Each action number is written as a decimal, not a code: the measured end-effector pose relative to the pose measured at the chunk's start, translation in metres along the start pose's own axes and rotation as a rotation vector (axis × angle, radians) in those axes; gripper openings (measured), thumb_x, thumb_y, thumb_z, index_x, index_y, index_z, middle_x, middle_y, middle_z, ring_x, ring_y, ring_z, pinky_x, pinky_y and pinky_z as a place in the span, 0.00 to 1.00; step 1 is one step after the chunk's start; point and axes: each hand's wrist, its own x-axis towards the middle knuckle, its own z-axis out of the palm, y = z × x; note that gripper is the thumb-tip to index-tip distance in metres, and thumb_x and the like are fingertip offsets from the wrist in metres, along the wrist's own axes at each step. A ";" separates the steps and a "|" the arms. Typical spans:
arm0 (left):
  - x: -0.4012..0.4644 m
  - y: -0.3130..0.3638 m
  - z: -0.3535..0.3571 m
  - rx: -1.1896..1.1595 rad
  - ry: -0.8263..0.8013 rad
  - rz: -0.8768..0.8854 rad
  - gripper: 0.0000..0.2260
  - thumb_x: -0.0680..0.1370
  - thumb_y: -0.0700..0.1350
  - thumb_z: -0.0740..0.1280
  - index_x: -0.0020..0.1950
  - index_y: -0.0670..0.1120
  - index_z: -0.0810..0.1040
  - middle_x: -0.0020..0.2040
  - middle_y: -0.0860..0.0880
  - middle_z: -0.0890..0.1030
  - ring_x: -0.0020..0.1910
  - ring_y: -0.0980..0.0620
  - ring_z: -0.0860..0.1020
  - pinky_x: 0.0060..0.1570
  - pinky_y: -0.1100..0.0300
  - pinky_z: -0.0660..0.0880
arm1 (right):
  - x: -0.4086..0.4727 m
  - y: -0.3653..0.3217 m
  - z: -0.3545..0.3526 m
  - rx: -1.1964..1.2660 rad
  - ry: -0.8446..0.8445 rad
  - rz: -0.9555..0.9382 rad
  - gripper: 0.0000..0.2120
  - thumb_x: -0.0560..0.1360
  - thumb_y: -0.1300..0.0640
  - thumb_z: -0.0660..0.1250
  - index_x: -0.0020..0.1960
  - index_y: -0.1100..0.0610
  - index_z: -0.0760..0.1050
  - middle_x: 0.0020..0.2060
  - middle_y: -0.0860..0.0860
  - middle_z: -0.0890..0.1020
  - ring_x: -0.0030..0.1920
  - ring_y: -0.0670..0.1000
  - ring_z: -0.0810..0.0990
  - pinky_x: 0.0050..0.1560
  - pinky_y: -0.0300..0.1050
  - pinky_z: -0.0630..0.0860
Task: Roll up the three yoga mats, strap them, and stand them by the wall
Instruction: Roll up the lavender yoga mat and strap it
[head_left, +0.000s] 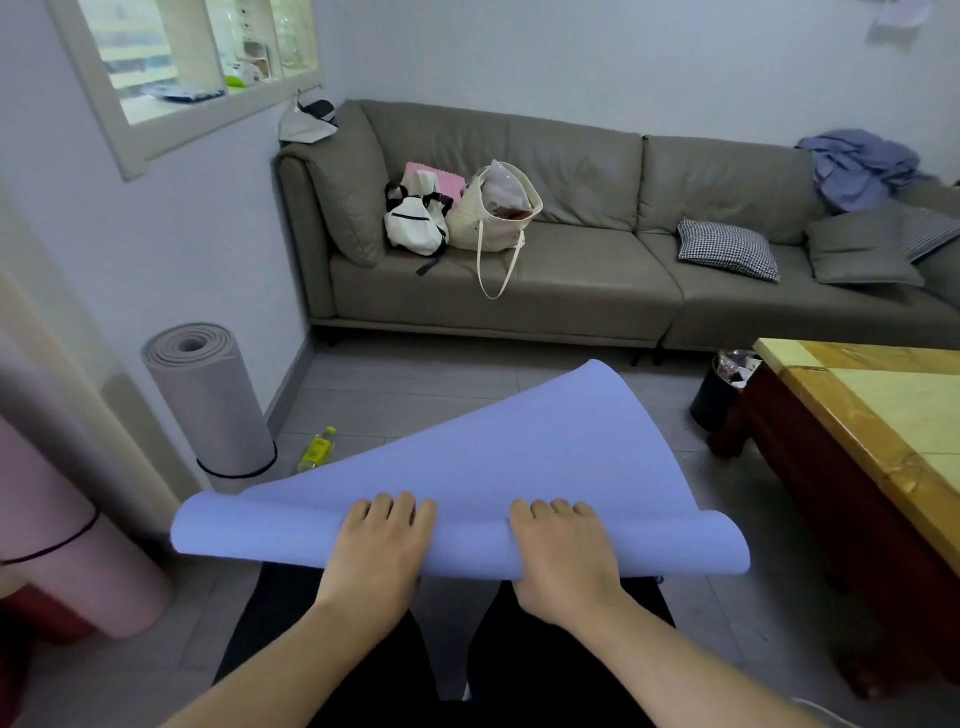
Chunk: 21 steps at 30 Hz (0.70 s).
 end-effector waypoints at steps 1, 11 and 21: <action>0.003 0.002 -0.005 -0.011 -0.033 -0.019 0.28 0.52 0.43 0.80 0.49 0.46 0.74 0.40 0.46 0.74 0.36 0.41 0.74 0.36 0.48 0.71 | -0.001 -0.001 0.000 0.007 -0.004 0.006 0.25 0.52 0.53 0.77 0.47 0.51 0.74 0.36 0.50 0.78 0.36 0.56 0.79 0.38 0.51 0.70; 0.030 -0.010 -0.038 -0.092 -0.319 0.003 0.13 0.74 0.47 0.67 0.58 0.52 0.71 0.57 0.50 0.80 0.56 0.44 0.80 0.50 0.52 0.71 | -0.006 -0.001 0.004 -0.012 0.088 -0.020 0.24 0.56 0.56 0.77 0.50 0.53 0.72 0.42 0.53 0.74 0.42 0.59 0.74 0.40 0.55 0.71; 0.009 -0.001 0.003 0.006 0.029 -0.038 0.25 0.52 0.37 0.78 0.47 0.45 0.76 0.39 0.46 0.73 0.35 0.42 0.73 0.38 0.48 0.74 | 0.018 0.003 -0.025 0.002 -0.085 -0.023 0.18 0.69 0.57 0.71 0.57 0.52 0.71 0.52 0.52 0.81 0.53 0.59 0.79 0.48 0.52 0.64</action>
